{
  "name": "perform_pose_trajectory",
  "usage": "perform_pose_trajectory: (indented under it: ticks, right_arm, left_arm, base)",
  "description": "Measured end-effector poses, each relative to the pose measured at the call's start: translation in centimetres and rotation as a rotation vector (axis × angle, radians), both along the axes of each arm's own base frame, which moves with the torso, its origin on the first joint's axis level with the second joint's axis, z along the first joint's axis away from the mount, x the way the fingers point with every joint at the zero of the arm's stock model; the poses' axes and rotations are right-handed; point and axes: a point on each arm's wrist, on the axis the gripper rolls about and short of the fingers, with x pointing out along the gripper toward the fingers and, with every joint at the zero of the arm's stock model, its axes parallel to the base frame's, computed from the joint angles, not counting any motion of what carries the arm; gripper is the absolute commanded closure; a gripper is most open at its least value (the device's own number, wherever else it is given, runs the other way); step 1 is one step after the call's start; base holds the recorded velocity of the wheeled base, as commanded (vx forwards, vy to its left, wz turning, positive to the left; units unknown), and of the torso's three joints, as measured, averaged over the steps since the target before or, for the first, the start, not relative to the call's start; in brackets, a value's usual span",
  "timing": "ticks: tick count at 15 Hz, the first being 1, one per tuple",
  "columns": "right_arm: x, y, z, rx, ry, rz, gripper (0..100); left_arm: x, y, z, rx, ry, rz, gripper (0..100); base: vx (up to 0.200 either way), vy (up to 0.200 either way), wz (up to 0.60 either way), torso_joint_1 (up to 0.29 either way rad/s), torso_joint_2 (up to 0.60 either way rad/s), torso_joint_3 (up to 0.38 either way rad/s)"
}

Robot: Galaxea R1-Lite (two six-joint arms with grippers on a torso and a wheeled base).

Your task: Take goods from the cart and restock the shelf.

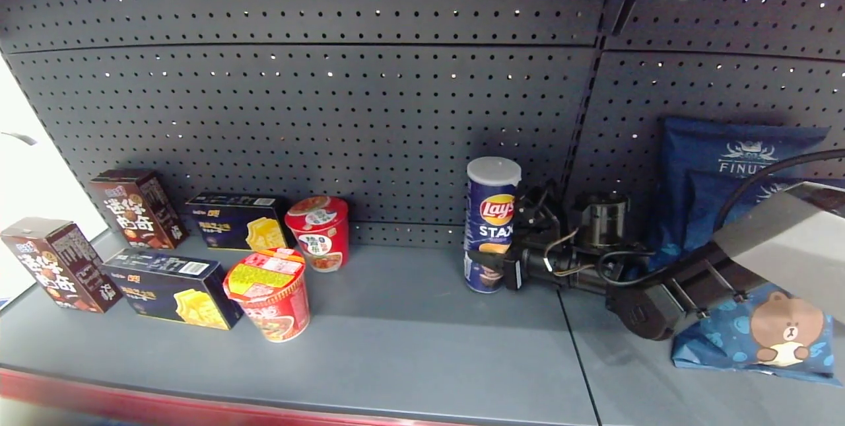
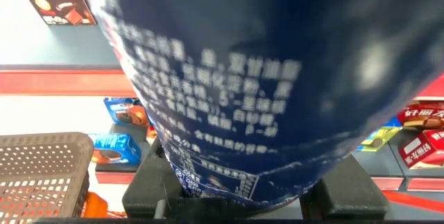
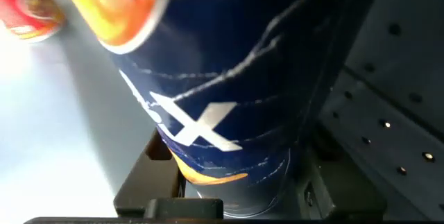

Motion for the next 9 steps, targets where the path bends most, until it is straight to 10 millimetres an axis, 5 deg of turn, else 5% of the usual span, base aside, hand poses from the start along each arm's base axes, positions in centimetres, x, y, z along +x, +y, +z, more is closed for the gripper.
perform_pose_trajectory:
  ticks: [4, 9]
  right_arm:
    - [-4.2, -0.6, 2.5, -0.012, -0.024, -0.059, 100]
    - [-12.0, -1.2, 4.5, 0.019, -0.055, -0.205, 100]
  left_arm:
    - [0.1, 0.0, -0.2, 0.0, 0.006, -0.001, 100]
    - [0.1, 0.0, -0.3, -0.002, 0.007, 0.001, 100]
  base:
    - [0.0, 0.0, 0.0, 0.0, 0.0, 0.0]
    - [0.0, 0.0, 0.0, 0.0, 0.0, 0.0]
